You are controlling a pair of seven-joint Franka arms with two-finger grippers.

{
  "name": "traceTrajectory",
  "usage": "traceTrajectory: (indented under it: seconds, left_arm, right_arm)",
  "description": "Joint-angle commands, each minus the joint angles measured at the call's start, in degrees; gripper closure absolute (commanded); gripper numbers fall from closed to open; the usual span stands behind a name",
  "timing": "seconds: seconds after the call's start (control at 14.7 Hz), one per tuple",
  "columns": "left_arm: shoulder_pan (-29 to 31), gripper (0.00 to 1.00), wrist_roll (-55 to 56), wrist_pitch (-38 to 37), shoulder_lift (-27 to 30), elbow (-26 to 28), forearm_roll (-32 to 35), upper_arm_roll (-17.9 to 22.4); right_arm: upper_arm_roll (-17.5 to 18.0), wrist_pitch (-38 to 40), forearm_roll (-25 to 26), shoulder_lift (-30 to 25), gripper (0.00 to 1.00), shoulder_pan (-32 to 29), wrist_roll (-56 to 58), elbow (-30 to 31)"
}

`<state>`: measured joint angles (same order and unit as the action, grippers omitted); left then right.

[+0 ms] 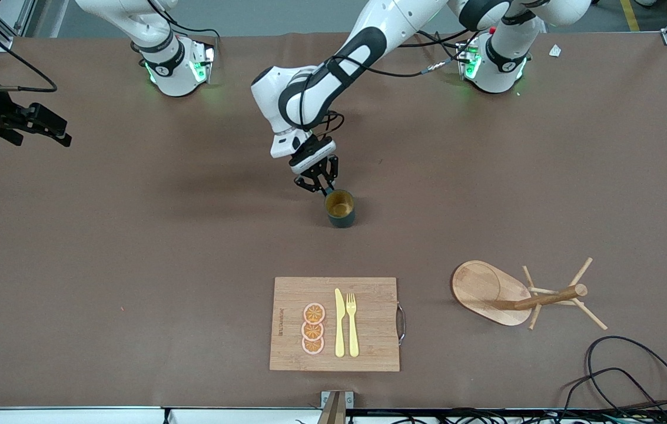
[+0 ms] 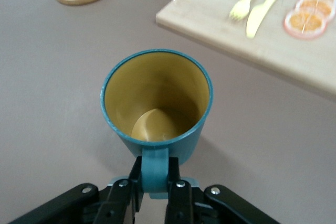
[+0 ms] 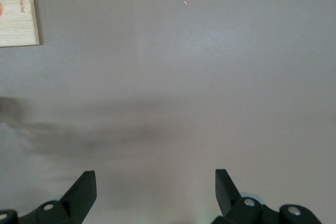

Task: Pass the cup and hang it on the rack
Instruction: 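Lift the mug and carry it to the wooden rack with the left gripper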

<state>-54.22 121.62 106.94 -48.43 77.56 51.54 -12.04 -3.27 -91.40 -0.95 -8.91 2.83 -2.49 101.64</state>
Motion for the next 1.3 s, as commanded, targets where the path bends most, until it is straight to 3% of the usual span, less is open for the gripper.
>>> traceTrajectory:
  seconds: [0.0,0.41,0.89,1.23]
  left_arm:
    - [5.95,1.00,-5.40,-0.07,6.84,0.84,-4.14,-2.01]
    - [15.79,1.00,-28.25,-0.16,20.02,-0.82,-24.87,-1.93]
    - [32.05,1.00,-36.45,-1.82,33.12,-0.74,-53.26,-1.93]
    - [41.73,1.00,-39.60,-3.50,34.46,-0.92,-67.61,-1.67]
  right_arm:
    - [0.19,0.61,0.07,-1.46,0.00,-0.10,-0.32,0.58]
    - [0.28,1.57,0.16,-1.55,0.00,0.07,-0.32,0.14]
    - [0.99,2.01,0.24,-1.55,0.00,-0.01,-0.41,-0.30]
    - [1.16,2.10,0.33,-1.64,0.00,0.07,-1.20,-0.30]
